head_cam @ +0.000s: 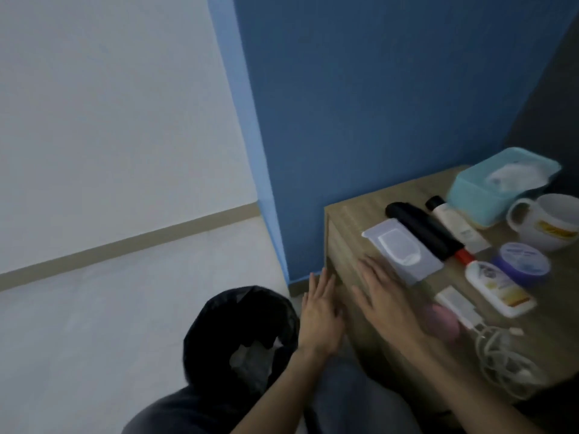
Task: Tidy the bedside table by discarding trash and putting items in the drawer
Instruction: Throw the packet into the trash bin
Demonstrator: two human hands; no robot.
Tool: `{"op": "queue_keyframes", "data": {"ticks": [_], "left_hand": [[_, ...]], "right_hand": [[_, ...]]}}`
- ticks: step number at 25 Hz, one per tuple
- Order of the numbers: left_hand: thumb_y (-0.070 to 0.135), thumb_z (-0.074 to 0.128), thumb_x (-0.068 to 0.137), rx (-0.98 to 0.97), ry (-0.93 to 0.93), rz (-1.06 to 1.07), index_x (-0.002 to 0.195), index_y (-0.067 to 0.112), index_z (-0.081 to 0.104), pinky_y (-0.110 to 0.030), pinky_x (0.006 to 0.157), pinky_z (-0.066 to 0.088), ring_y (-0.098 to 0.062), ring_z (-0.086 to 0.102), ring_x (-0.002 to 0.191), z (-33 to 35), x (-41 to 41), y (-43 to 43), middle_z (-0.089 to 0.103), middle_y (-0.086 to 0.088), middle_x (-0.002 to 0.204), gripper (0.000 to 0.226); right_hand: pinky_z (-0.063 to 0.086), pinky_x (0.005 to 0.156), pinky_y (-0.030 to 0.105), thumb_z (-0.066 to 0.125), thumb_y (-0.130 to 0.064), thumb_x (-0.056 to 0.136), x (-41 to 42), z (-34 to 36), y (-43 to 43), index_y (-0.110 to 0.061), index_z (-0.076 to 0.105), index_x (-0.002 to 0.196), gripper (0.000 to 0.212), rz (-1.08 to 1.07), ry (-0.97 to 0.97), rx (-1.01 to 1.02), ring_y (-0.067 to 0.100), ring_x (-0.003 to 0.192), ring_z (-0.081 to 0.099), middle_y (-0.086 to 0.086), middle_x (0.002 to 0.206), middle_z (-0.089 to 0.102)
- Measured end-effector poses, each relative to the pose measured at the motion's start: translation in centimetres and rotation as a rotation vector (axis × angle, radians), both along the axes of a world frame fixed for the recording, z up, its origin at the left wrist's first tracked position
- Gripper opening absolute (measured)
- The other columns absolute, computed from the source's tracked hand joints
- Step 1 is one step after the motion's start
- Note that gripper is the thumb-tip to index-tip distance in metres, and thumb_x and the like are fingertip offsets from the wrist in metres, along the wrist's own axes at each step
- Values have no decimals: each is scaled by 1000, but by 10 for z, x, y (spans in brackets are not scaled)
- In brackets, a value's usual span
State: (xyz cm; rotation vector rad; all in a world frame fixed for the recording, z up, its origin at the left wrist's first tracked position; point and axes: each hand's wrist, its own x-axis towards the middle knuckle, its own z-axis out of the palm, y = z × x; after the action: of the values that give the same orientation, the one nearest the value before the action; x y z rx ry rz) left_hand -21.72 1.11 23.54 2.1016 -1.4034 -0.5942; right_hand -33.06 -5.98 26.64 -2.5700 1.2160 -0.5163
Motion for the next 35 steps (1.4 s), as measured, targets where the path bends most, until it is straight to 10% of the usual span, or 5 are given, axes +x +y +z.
{"op": "queue_keyframes", "data": {"ticks": [6, 11, 14, 24, 35], "left_hand": [[32, 44, 91, 465, 62, 467, 150, 20, 13, -54, 116, -1, -29, -12, 147, -66, 66, 126, -10, -5, 160, 68], [8, 45, 86, 515, 851, 1062, 149, 7, 0, -46, 112, 32, -39, 34, 134, -115, 100, 181, 12, -22, 154, 78], [3, 52, 71, 321, 1120, 1168, 140, 2, 24, -44, 103, 44, -37, 53, 117, -142, 105, 178, 50, -24, 130, 74], [-7, 47, 81, -108, 1319, 1160, 121, 0, 49, -36, 79, 53, -27, 58, 89, -138, 221, 90, 58, -11, 95, 40], [4, 40, 90, -318, 1448, 936, 94, 5, 53, -38, 109, 38, -18, 54, 87, -149, 358, -16, 56, -6, 85, 14]], "right_hand": [[38, 103, 37, 53, -22, 88, 87, -90, 95, -11, 34, 139, 56, -54, 18, 816, 29, 126, 43, 14, 140, 43], [47, 80, 44, 53, -10, 87, 125, -132, 156, 4, 50, 121, 37, -599, -147, 1517, 31, 85, 51, 12, 93, 54], [46, 79, 44, 50, -7, 89, 146, -144, 156, 2, 46, 126, 38, -793, -343, 1594, 34, 94, 49, 19, 106, 51], [34, 105, 42, 43, -28, 93, 255, -166, 61, -9, 38, 138, 48, -779, -807, 1743, 32, 125, 44, 19, 140, 43], [30, 109, 41, 27, -47, 95, 399, -189, -61, -6, 33, 139, 61, -597, -1106, 1883, 30, 135, 34, 19, 146, 36]]}}
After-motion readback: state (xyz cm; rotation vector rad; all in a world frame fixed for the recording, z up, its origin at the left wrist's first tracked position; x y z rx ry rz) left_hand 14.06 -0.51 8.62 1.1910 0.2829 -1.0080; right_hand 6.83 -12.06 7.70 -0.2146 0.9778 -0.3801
